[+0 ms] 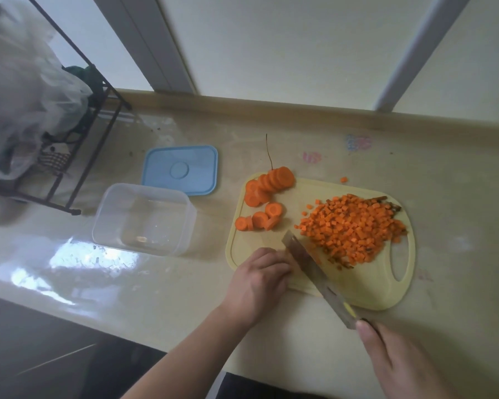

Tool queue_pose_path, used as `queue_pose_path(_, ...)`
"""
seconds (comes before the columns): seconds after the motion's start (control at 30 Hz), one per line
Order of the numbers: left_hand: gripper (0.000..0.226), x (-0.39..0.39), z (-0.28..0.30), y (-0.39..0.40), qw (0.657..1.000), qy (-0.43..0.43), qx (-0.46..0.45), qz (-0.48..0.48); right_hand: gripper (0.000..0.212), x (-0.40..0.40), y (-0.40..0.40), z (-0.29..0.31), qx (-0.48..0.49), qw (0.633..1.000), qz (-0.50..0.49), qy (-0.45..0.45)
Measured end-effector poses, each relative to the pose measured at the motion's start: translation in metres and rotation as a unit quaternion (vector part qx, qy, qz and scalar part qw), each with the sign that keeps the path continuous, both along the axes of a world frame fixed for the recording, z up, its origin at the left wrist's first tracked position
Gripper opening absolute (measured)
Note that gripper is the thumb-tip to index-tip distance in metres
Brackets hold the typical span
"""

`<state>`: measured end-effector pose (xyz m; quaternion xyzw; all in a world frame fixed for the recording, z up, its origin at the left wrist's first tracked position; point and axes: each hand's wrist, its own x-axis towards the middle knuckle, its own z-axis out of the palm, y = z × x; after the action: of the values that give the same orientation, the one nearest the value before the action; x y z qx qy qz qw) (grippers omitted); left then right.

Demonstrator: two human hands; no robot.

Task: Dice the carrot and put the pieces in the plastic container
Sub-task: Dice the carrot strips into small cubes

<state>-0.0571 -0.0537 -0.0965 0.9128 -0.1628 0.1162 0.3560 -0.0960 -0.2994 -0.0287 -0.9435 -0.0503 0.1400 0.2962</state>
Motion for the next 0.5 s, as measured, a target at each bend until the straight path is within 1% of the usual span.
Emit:
queue_pose_path(0.03, 0.015, -0.001, -0.001, 0.002, 1.0, 0.009, -0.011, 0.006, 0.067, -0.001, -0.001, 0.003, -0.001, 1.0, -0.002, -0.009)
queue_pose_path(0.1, 0.013, -0.002, 0.0, 0.004, 0.997, 0.036, -0.055, 0.03, 0.076, -0.002, 0.001, 0.005, 0.052, 0.998, -0.04, -0.007)
queue_pose_path(0.17, 0.007, -0.005, 0.006, 0.006, 0.987, 0.066, -0.12, 0.086, 0.088, -0.005, 0.001, 0.005, 0.1, 0.991, -0.07, 0.048)
queue_pose_path(0.2, 0.008, -0.005, 0.01, 0.006, 0.976, 0.079, -0.154, 0.129, 0.09, -0.007, 0.001, 0.006, 0.099, 0.991, -0.065, 0.058)
queue_pose_path(0.27, 0.011, -0.006, 0.016, 0.008, 0.944, 0.116, -0.223, 0.215, 0.091, -0.009, 0.004, 0.007, 0.094, 0.993, -0.044, 0.063)
queue_pose_path(0.33, 0.012, -0.006, 0.019, 0.009, 0.911, 0.154, -0.272, 0.269, 0.099, -0.01, 0.008, 0.005, 0.087, 0.992, -0.028, 0.085)
queue_pose_path(0.4, 0.015, -0.005, 0.019, 0.011, 0.896, 0.173, -0.29, 0.286, 0.11, -0.009, 0.012, 0.003, 0.057, 0.991, -0.025, 0.116)
queue_pose_path(0.43, 0.016, -0.004, 0.019, 0.012, 0.897, 0.175, -0.289, 0.285, 0.113, -0.008, 0.013, 0.004, 0.055, 0.989, -0.029, 0.137)
queue_pose_path(0.5, 0.013, -0.003, 0.018, 0.012, 0.904, 0.177, -0.273, 0.279, 0.112, -0.007, 0.01, 0.008, 0.068, 0.985, -0.046, 0.149)
